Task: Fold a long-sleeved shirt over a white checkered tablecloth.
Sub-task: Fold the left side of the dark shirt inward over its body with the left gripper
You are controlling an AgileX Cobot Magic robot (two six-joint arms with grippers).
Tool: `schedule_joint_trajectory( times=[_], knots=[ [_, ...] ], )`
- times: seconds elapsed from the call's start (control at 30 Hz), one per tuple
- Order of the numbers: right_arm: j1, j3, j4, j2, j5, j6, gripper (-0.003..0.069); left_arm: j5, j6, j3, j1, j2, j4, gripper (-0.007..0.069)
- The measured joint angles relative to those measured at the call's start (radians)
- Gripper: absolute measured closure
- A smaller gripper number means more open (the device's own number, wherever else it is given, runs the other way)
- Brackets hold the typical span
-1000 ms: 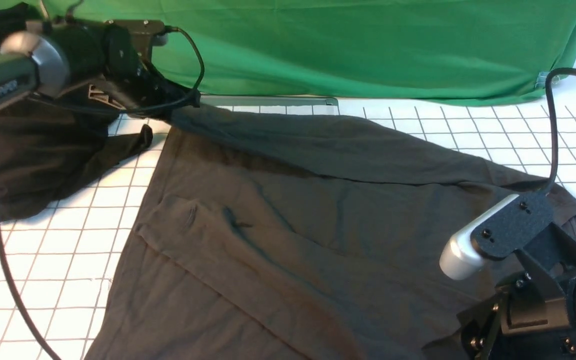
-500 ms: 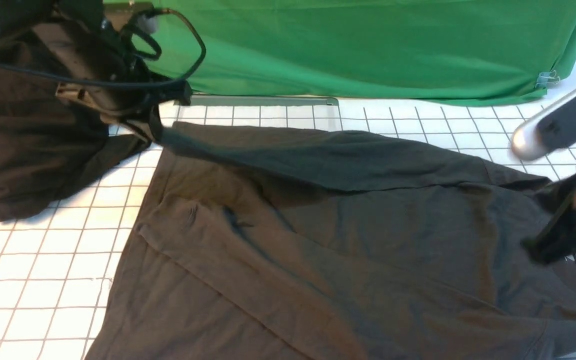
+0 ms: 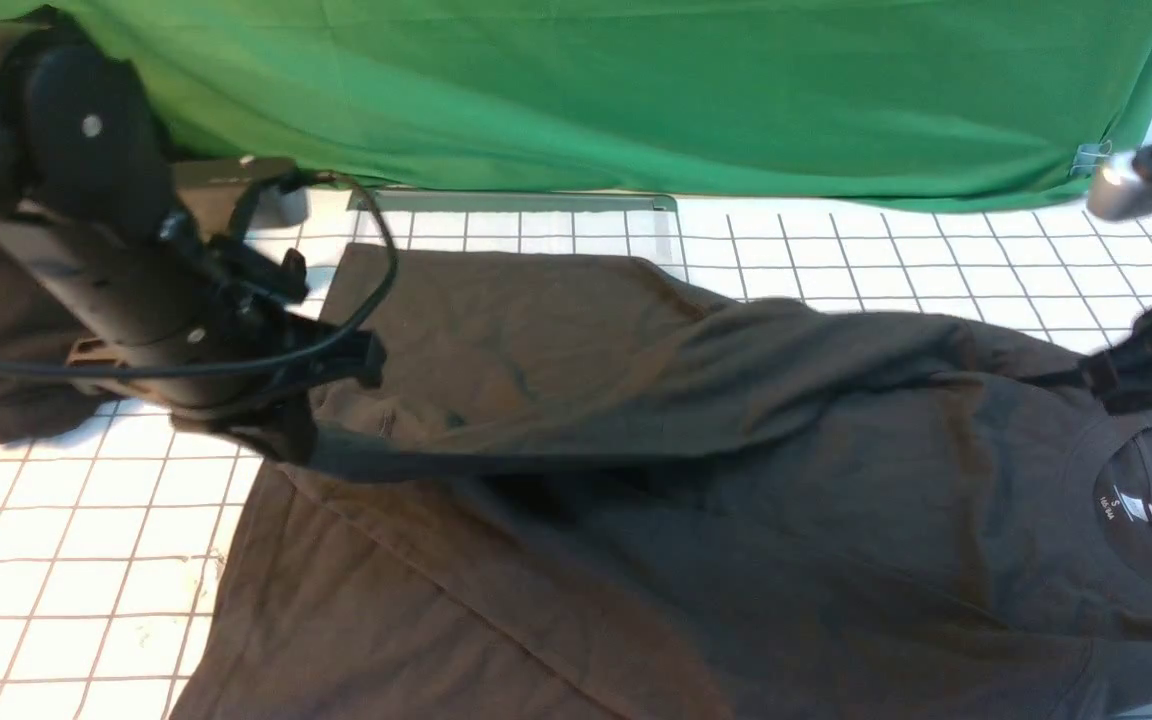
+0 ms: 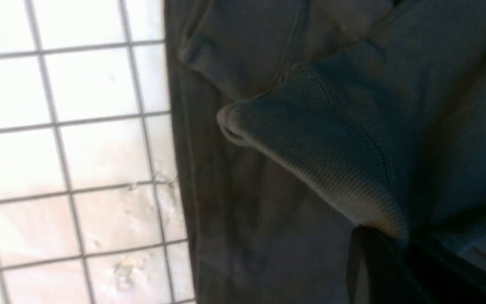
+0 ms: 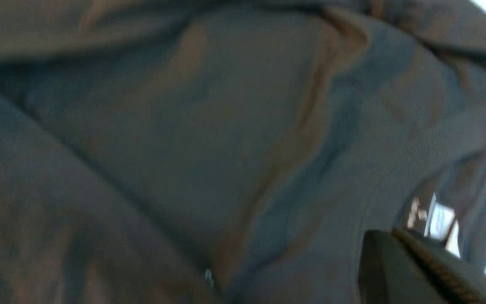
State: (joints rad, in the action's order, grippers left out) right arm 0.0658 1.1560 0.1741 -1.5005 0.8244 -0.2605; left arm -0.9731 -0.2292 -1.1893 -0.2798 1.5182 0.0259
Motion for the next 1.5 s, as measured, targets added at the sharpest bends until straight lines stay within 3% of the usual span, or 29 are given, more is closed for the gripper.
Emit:
schedule_joint_trajectory(
  times=[0.1,0.13,0.17,0.23,0.27,0.3,0.43,0.67,0.97,1.23,1.33,1.5],
  knots=[
    [-0.004,0.048,0.011,-0.066,0.0,-0.001,0.0626,0.005,-0.021,0.005,0.0,-0.023,-0.026,0.0598],
    [-0.005,0.101,0.015,-0.137,0.0,0.006,0.0565,0.018,-0.037,0.007,0.0,-0.04,-0.044,0.0598],
    [-0.005,0.101,0.015,-0.144,0.0,0.006,0.0557,0.018,-0.041,0.008,0.0,-0.041,-0.046,0.0598],
    [-0.006,0.174,0.016,-0.231,0.001,0.01,0.043,0.026,-0.055,0.009,0.0,-0.048,-0.051,0.0598],
    [-0.006,0.18,0.016,-0.231,0.002,0.01,0.0419,0.026,-0.055,0.009,0.0,-0.048,-0.051,0.0598],
    [-0.006,0.231,0.017,-0.282,0.009,0.013,0.0344,0.026,-0.056,0.01,0.0,-0.048,-0.047,0.0598],
    [-0.006,0.334,0.069,-0.358,0.031,0.025,0.0257,0.012,-0.051,0.012,0.0,-0.048,-0.039,0.0598],
    [0.051,0.501,0.165,-0.465,0.119,-0.035,0.0249,-0.076,-0.047,0.035,0.0,-0.049,-0.026,0.0598],
    [0.222,0.738,0.173,-0.64,0.101,-0.129,0.0222,-0.093,-0.044,0.091,0.0,-0.049,0.007,0.0598],
    [0.258,0.903,0.13,-0.824,0.097,-0.137,0.0218,-0.106,-0.043,0.097,0.0,-0.061,0.009,0.0598],
    [0.263,0.919,0.045,-0.864,0.096,-0.116,0.026,-0.102,-0.043,0.098,0.0,-0.07,0.009,0.0598],
    [0.263,0.922,0.031,-0.875,0.091,-0.097,0.0358,-0.092,-0.043,0.099,0.0,-0.07,0.01,0.0598]
  ],
)
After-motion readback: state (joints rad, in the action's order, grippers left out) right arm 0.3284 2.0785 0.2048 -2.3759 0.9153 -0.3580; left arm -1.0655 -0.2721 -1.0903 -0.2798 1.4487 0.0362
